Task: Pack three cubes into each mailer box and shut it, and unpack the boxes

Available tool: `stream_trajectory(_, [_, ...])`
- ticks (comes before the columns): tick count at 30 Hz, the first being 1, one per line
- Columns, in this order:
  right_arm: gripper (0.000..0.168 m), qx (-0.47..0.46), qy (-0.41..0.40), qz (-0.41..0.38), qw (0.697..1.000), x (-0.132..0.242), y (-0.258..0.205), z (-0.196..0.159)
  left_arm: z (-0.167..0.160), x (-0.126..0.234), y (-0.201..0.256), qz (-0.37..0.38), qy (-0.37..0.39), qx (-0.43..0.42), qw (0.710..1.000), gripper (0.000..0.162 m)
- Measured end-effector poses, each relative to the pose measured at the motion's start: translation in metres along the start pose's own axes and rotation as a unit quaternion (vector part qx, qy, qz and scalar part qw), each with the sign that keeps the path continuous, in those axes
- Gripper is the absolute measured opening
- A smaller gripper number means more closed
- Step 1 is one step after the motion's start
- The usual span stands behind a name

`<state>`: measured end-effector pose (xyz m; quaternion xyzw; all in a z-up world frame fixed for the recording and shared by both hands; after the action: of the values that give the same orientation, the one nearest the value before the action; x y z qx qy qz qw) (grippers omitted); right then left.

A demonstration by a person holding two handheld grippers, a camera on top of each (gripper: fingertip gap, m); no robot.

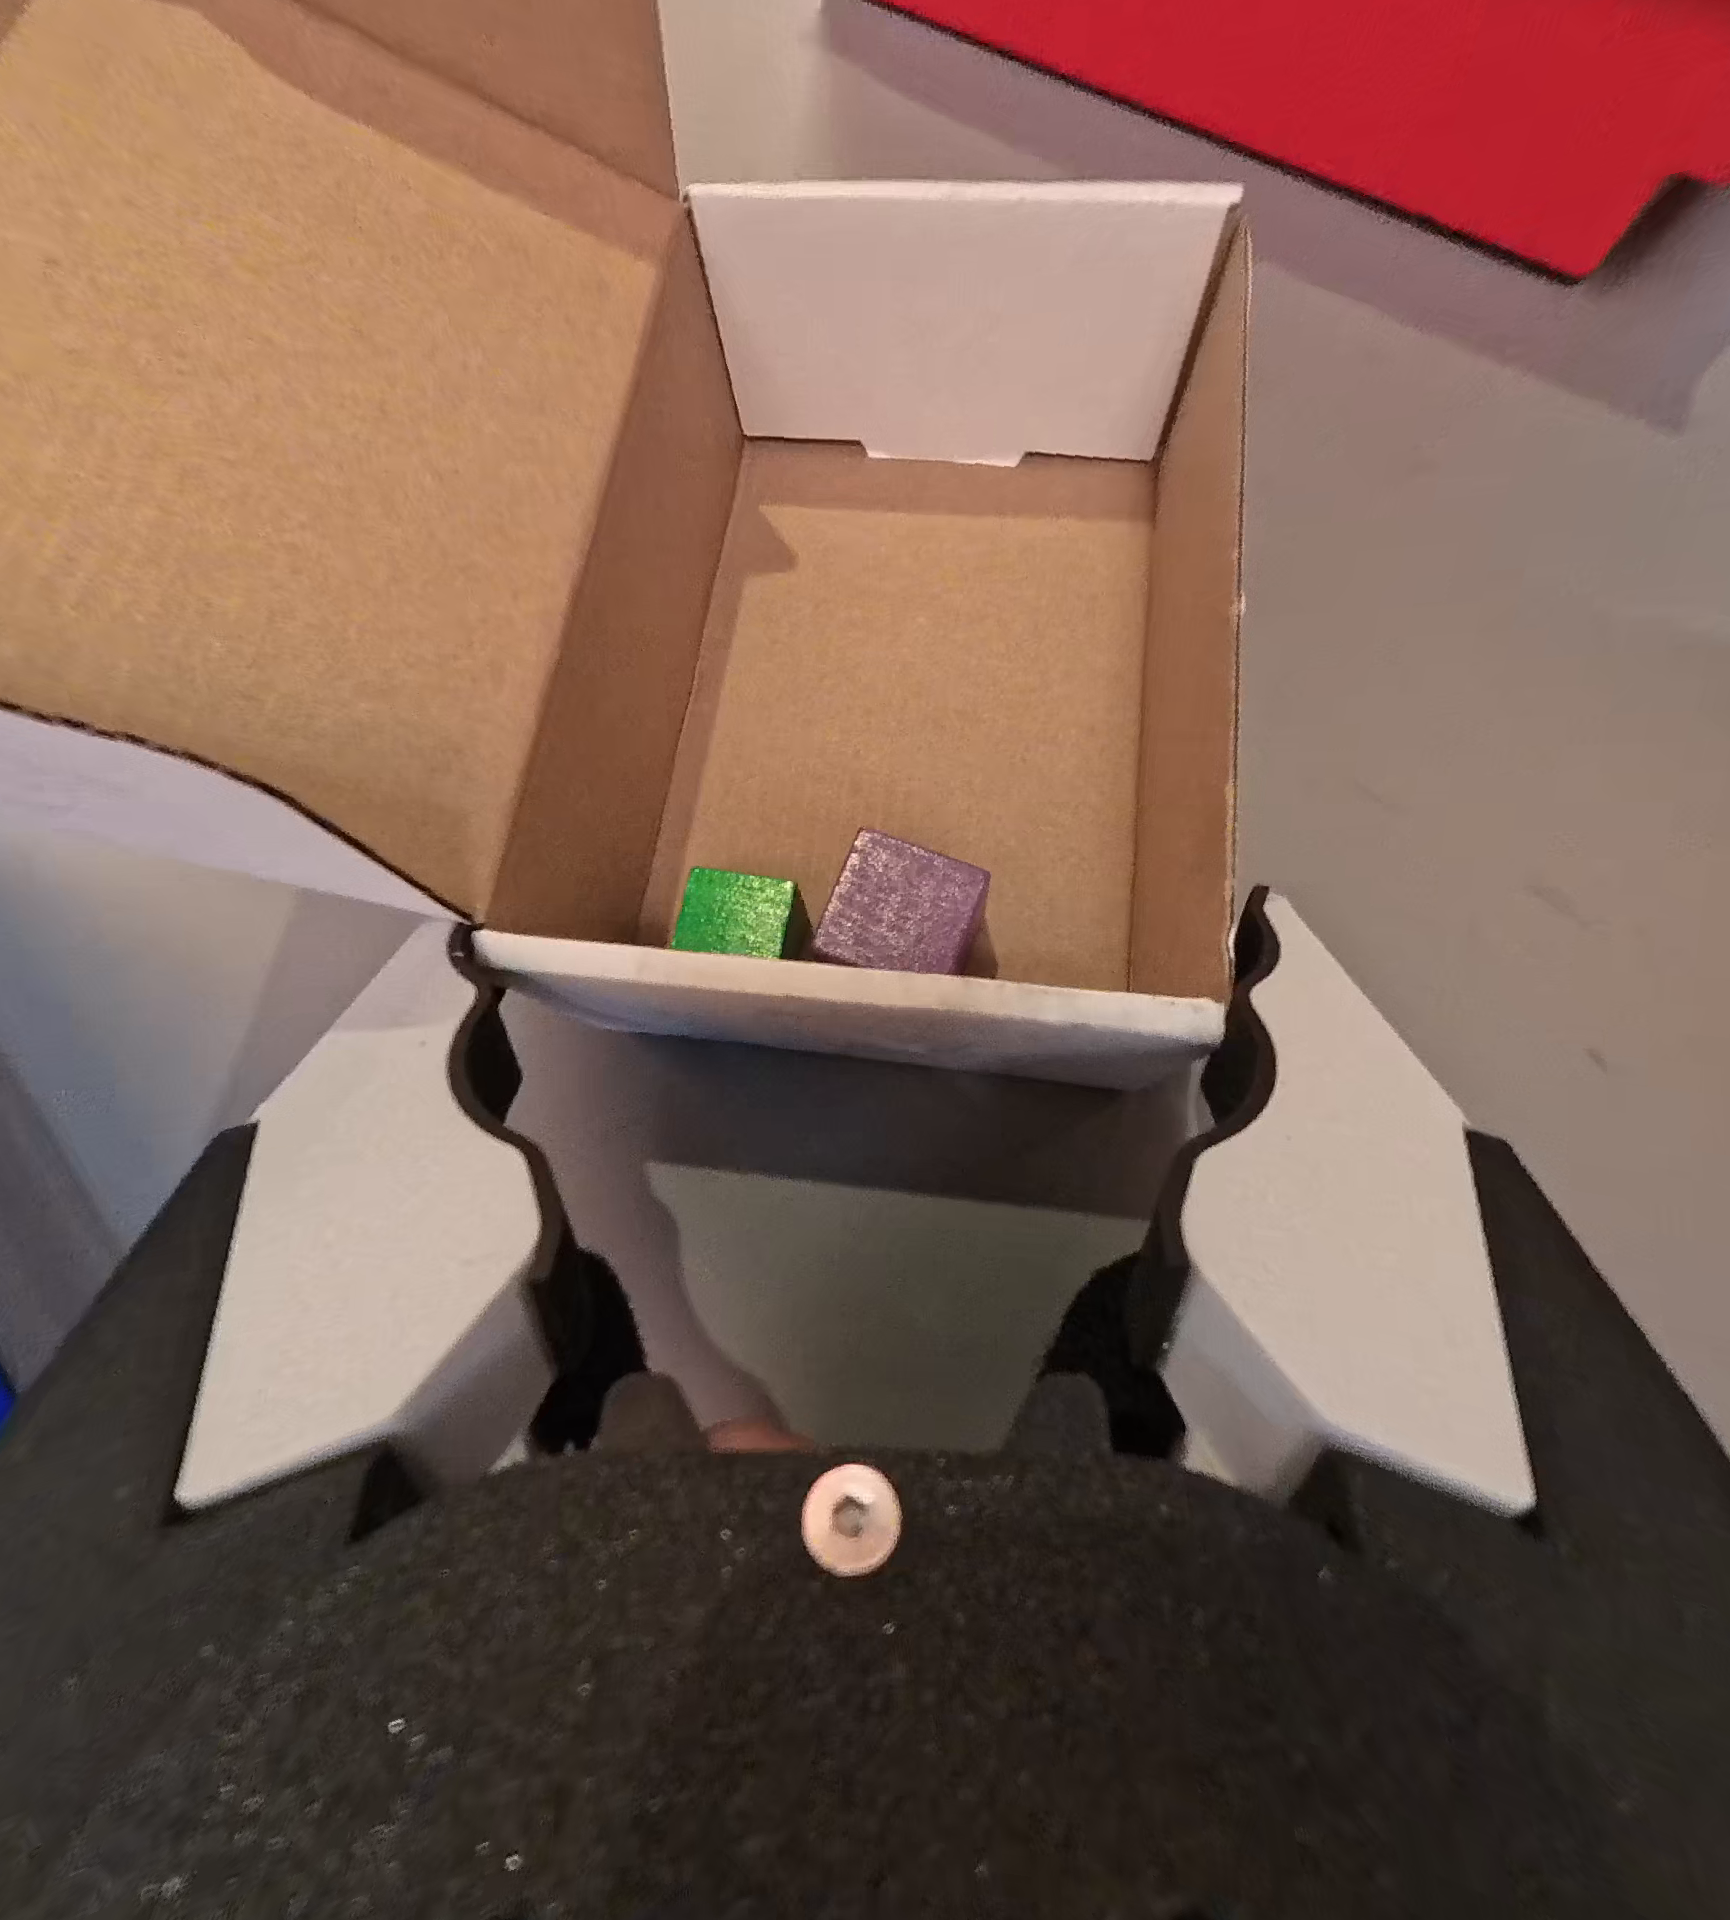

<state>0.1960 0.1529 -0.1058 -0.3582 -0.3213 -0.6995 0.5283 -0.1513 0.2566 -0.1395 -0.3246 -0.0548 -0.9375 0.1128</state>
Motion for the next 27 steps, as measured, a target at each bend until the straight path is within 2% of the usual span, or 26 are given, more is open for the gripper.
stream_trajectory(4, [0.043, -0.014, 0.01, 0.008, 1.0, 0.001, 0.006, -0.002, 0.0, 0.001, 0.001, -0.005, -0.001, -0.006, 1.0, 0.133])
stream_trajectory(6, [0.055, -0.002, 0.025, -0.013, 1.0, 0.011, 0.01, 0.0, 0.0, 0.001, 0.002, -0.009, -0.001, -0.009, 1.0, 0.133])
stream_trajectory(8, [0.06, 0.016, 0.066, -0.025, 0.997, 0.037, 0.013, 0.01, -0.001, 0.001, 0.002, -0.016, -0.002, -0.014, 1.0, 0.133])
stream_trajectory(10, [0.06, 0.058, 0.151, -0.015, 0.987, 0.078, 0.004, 0.027, -0.001, 0.002, 0.003, -0.03, -0.002, -0.026, 0.999, 0.133])
stream_trajectory(13, [0.059, 0.171, 0.265, 0.084, 0.945, 0.135, -0.042, 0.047, -0.003, 0.004, 0.004, -0.051, -0.006, -0.043, 0.998, 0.133])
stream_trajectory(15, [0.06, 0.255, 0.289, 0.2, 0.901, 0.152, -0.089, 0.047, -0.004, 0.006, 0.005, -0.07, -0.008, -0.055, 0.996, 0.134])
stream_trajectory(17, [0.062, 0.339, 0.269, 0.275, 0.859, 0.149, -0.136, 0.04, -0.005, 0.007, 0.006, -0.085, -0.008, -0.058, 0.995, 0.133])
stream_trajectory(19, [0.061, 0.391, 0.238, 0.293, 0.839, 0.129, -0.171, 0.033, -0.006, 0.008, 0.007, -0.089, -0.009, -0.056, 0.994, 0.133])
stream_trajectory(24, [0.055, 0.435, 0.11, 0.347, 0.823, 0.071, -0.218, 0.021, -0.007, 0.01, 0.013, -0.09, -0.016, -0.07, 0.993, 0.133])
stream_trajectory(27, [0.048, 0.473, 0.053, 0.338, 0.812, 0.045, -0.233, 0.013, -0.007, 0.011, 0.017, -0.093, -0.016, -0.071, 0.993, 0.133])
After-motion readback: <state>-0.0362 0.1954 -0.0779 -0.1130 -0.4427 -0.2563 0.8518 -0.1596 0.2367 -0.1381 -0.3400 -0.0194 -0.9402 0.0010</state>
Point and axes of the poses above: each gripper's, where its closed fingertips meet, x back along the fingers, z out of its top, y = z × x across the jaws, the point moved 10 cm from there along x, back along the fingers, and after that the axes turned 9 degrees about x, right-handed, at the moved point
